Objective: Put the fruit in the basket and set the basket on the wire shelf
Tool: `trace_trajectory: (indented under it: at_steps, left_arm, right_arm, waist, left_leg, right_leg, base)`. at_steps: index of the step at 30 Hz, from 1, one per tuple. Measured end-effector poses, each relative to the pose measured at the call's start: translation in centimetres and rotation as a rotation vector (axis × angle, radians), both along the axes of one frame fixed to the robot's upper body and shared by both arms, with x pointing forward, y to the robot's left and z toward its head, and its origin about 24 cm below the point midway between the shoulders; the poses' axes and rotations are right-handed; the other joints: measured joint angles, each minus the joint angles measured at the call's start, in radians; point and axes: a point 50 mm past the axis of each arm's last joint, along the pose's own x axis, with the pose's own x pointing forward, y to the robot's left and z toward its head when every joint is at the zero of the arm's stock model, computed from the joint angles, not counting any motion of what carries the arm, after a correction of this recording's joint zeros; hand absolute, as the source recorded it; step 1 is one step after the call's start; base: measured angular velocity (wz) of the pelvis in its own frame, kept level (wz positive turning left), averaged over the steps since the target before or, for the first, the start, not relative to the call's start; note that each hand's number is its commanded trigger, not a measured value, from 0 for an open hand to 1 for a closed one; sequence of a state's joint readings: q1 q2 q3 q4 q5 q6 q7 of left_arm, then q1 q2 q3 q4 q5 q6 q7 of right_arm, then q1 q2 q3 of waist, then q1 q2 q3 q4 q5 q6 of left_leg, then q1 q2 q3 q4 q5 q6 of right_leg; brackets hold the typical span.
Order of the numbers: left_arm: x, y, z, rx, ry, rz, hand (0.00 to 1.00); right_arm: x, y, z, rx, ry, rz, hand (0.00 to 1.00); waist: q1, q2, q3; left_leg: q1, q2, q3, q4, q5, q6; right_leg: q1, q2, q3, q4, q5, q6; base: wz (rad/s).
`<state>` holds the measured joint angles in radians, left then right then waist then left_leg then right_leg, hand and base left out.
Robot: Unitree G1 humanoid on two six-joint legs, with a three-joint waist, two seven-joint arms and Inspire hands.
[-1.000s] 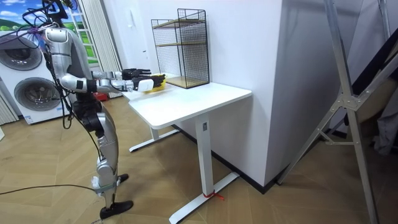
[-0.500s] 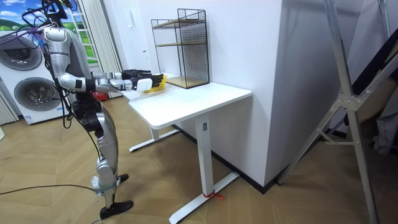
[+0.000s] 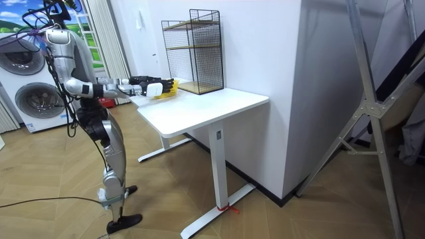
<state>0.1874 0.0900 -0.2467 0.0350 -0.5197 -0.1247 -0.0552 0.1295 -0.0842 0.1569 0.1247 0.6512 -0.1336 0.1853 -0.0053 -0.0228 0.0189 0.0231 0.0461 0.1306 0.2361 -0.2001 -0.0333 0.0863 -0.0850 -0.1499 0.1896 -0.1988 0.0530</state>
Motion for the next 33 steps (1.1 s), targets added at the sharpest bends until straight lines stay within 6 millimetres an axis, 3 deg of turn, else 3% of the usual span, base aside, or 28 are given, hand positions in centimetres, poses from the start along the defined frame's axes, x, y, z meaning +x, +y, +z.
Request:
trace_trajectory:
  at_steps: [10, 33]
  left_arm:
    - [-0.14, 0.01, -0.55, 0.004, 0.020, 0.001, 0.00]
    - [-0.12, -0.21, -0.46, 0.007, 0.016, -0.009, 0.00]
  right_arm:
    - [0.62, 0.48, -0.05, -0.027, -0.012, 0.020, 0.00]
    - [0.99, 0.94, 0.57, -0.054, -0.035, 0.022, 0.00]
  waist:
    - [-0.013, 0.004, 0.0025]
    - [-0.014, 0.001, 0.0000]
  left_leg:
    - [-0.001, 0.001, 0.000, 0.000, 0.000, 0.000]
    - [-0.019, 0.001, 0.002, 0.001, 0.000, 0.000]
  right_leg:
    - [0.000, 0.001, 0.001, 0.000, 0.000, 0.000]
    - [-0.015, 0.001, 0.004, 0.001, 0.003, 0.000]
  base:
    - [0.00]
    - [0.00]
